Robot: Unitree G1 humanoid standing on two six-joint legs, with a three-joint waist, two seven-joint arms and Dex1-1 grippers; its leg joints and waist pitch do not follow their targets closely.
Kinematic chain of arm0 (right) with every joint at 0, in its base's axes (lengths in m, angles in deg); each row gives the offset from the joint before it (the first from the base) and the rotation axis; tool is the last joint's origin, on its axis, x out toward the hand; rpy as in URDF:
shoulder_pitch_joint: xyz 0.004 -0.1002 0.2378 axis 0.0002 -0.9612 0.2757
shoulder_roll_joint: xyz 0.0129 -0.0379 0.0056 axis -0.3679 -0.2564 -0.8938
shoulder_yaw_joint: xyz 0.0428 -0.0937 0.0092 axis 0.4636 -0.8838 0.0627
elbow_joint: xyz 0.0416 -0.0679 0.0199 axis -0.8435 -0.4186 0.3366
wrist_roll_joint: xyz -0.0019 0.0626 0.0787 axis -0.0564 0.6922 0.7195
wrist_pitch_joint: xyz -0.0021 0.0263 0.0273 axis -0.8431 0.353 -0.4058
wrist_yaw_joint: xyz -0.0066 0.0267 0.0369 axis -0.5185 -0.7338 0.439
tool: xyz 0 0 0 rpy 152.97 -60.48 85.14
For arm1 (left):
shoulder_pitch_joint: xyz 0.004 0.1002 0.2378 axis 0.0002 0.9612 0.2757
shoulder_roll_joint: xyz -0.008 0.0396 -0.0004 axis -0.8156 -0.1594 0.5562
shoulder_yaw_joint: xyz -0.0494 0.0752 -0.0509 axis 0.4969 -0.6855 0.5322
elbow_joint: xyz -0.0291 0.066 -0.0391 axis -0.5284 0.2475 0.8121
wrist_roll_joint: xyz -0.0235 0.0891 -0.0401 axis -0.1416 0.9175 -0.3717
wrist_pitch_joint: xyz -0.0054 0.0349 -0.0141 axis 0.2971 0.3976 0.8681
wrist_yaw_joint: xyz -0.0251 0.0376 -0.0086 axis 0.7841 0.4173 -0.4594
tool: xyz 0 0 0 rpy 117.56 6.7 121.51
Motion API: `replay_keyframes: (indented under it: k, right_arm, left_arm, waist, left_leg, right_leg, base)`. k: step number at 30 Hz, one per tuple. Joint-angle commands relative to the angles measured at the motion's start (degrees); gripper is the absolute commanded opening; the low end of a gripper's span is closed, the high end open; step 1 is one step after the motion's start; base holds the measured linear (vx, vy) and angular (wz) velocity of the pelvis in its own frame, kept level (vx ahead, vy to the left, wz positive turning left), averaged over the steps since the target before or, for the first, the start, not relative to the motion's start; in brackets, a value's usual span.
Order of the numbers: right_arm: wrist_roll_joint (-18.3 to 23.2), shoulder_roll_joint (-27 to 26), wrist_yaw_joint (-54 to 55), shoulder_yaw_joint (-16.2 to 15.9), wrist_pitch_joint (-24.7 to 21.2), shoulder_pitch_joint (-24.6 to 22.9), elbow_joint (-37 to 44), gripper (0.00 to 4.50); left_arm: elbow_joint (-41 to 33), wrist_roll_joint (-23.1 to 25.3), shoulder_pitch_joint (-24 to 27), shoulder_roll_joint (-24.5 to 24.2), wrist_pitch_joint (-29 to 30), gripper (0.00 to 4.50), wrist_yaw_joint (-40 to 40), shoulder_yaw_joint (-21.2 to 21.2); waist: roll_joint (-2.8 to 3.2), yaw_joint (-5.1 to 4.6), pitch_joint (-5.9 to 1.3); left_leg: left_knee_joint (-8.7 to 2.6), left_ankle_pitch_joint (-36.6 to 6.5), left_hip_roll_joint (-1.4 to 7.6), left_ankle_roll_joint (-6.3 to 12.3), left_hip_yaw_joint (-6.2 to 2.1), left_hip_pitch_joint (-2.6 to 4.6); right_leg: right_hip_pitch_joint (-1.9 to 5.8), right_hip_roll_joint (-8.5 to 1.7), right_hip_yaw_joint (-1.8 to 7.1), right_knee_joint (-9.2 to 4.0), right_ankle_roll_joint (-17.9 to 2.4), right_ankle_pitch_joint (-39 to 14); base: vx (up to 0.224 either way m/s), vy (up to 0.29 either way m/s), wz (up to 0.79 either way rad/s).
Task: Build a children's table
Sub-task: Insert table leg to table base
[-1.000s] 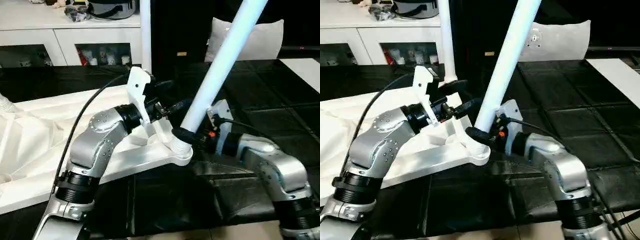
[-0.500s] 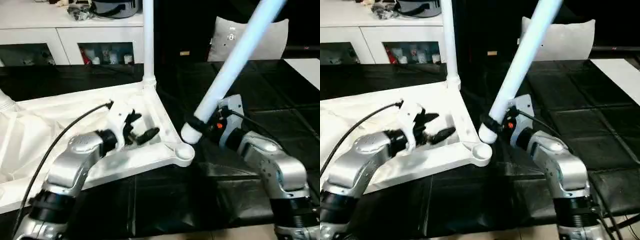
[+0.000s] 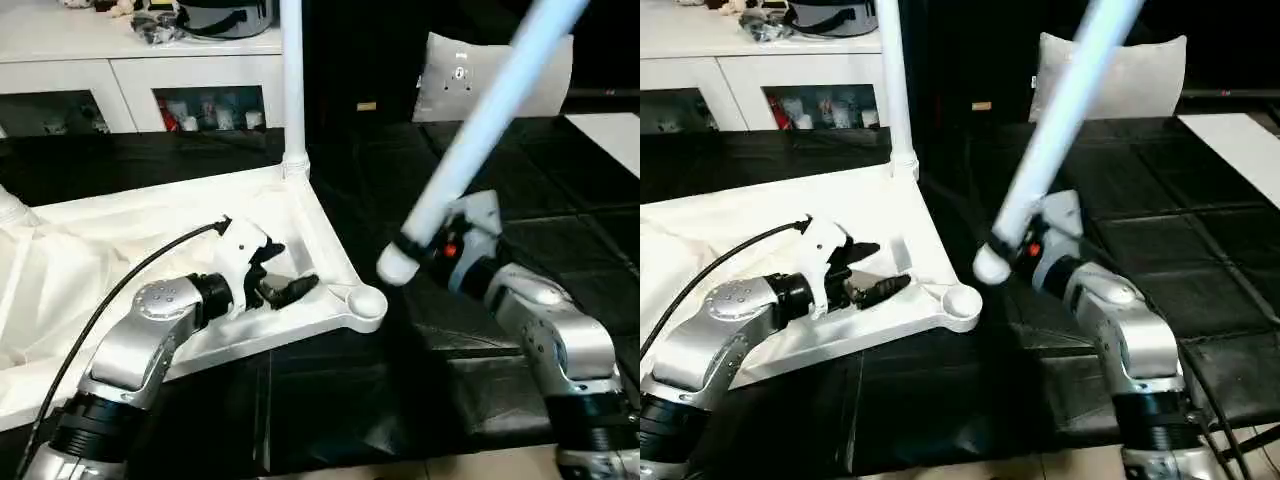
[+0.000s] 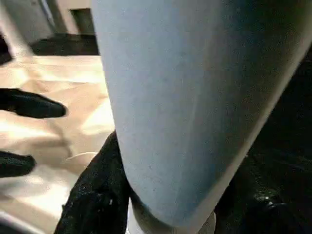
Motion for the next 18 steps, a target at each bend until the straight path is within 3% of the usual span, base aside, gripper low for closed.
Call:
replay_keyframes:
  k: [1, 3, 5, 8, 10, 18]
  right_arm:
    - [2.2, 0.6, -0.9, 0.3, -2.5, -0.2, 1.3, 1.89]
    - [3.4, 1.1, -2.1, 0.4, -3.6, -0.1, 2.2, 1.89]
    - [4.6, 1.7, -4.5, 0.0, -5.1, 0.6, 3.4, 1.89]
    - [4.5, 2.3, -6.2, -0.4, -4.5, 1.4, 2.7, 1.89]
    - [4.6, 2.5, -7.2, -0.6, -4.1, 1.8, 2.2, 1.89]
    - [3.1, 3.0, -9.8, -3.6, -3.0, 2.5, 1.5, 1.89]
  left_arm:
    - [-0.4, -0.3, -0.1, -1.1, 0.2, 4.28, -2.4, -1.2]
    - [-1.0, -1.2, -0.2, -2.1, 2.5, 4.28, -4.7, -2.1]
    - [-1.8, -1.3, 0.1, -3.2, 3.7, 3.94, -7.2, -3.5]
    - [-3.4, -2.6, 1.0, -3.5, 4.6, 3.88, -9.6, -4.3]
    - [-3.6, -2.3, 1.1, -3.4, 4.3, 3.59, -9.8, -4.8]
    - [-2.1, 0.7, 0.6, -3.8, 5.6, 3.07, -10.1, -7.6]
  waist:
    - [0.33, -0.02, -3.65]
    - [0.35, -0.06, -3.62]
    - [0.42, -0.04, -3.56]
    - [0.22, 0.07, -3.67]
    - [-0.05, 0.05, -3.66]
    - [-0.04, 0.07, -3.64]
  left_leg:
    - [-4.12, -9.2, 0.83, 2.32, 0.29, -0.28]
    - [-4.17, -9.8, 0.92, 2.10, 0.29, -0.20]
    - [-4.16, -10.2, 0.86, 1.99, 0.32, -0.15]
    - [-4.12, -9.2, 0.98, 2.03, 0.31, -0.25]
    - [-4.07, -8.6, 0.93, 2.09, 0.40, -0.32]
    - [-4.04, -8.1, 0.88, 2.24, 0.40, -0.32]
  right_leg:
    - [3.79, -2.92, 3.17, -4.01, -5.4, -19.7]
    - [3.66, -2.93, 3.22, -4.00, -5.5, -20.2]
    - [3.66, -2.95, 3.18, -4.18, -5.3, -20.8]
    - [3.73, -3.14, 3.28, -3.92, -5.6, -20.1]
    - [3.72, -3.08, 3.31, -3.88, -6.0, -19.8]
    - [3.71, -3.01, 3.24, -4.02, -5.2, -20.9]
  base:
    - [0.000, 0.000, 0.00]
    - [0.000, 0.000, 0.00]
    - [0.000, 0.000, 0.00]
    - [0.000, 0.000, 0.00]
    - [0.000, 0.000, 0.00]
    - [0.000, 0.000, 0.00]
